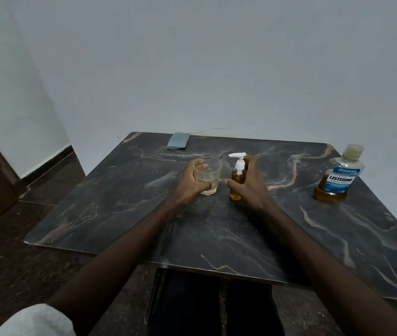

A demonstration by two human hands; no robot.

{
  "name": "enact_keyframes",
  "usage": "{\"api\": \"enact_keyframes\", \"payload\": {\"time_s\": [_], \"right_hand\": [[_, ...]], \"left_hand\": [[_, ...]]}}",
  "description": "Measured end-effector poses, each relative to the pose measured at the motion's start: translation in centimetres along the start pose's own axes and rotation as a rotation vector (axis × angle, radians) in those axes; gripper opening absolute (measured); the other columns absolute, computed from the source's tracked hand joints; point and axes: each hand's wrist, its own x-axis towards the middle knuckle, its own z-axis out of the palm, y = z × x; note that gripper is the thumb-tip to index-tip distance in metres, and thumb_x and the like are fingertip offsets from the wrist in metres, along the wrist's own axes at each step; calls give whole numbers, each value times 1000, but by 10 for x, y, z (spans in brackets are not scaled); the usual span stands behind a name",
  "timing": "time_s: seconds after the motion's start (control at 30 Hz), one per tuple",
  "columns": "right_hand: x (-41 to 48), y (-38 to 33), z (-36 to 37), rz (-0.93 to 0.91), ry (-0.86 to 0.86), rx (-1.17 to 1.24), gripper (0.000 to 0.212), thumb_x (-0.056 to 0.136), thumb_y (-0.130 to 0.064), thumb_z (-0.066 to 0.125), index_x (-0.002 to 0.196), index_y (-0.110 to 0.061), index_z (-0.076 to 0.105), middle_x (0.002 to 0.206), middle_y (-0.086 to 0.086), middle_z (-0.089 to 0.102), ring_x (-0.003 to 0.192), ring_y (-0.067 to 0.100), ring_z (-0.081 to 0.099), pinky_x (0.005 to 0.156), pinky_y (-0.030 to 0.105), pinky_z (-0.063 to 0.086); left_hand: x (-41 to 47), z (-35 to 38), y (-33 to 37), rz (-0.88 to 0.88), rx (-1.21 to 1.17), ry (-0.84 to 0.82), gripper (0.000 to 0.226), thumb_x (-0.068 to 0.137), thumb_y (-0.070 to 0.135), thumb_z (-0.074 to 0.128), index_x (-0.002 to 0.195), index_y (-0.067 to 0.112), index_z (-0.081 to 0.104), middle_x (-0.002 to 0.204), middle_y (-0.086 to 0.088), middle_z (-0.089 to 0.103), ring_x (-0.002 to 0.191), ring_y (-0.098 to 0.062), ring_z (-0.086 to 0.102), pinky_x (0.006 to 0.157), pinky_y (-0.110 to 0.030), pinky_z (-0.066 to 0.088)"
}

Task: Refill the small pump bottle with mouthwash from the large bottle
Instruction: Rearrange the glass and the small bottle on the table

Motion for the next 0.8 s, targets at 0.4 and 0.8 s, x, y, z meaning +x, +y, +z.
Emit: {"api": "enact_keyframes", "payload": {"time_s": [0.4, 0.8], "right_hand": [[-15, -3, -10, -54, 177, -116, 41, 89, -31, 77, 122, -28, 53, 120, -5, 53, 105, 11, 57, 84, 28, 56], [-4, -6, -1, -38, 283, -114, 41, 88, -22, 78, 124, -22, 59, 121, -6, 57, 104, 9, 61, 89, 35, 60]], "left_hand": [[-3, 0, 6, -52, 195, 160, 87, 68, 31, 95, 145, 22, 54, 136, 2, 49, 119, -16, 57, 95, -25, 51], [60, 11, 38, -150, 281, 347, 76, 74, 21, 90, 138, 11, 50, 135, -9, 64, 122, -27, 63, 98, -35, 53]]}}
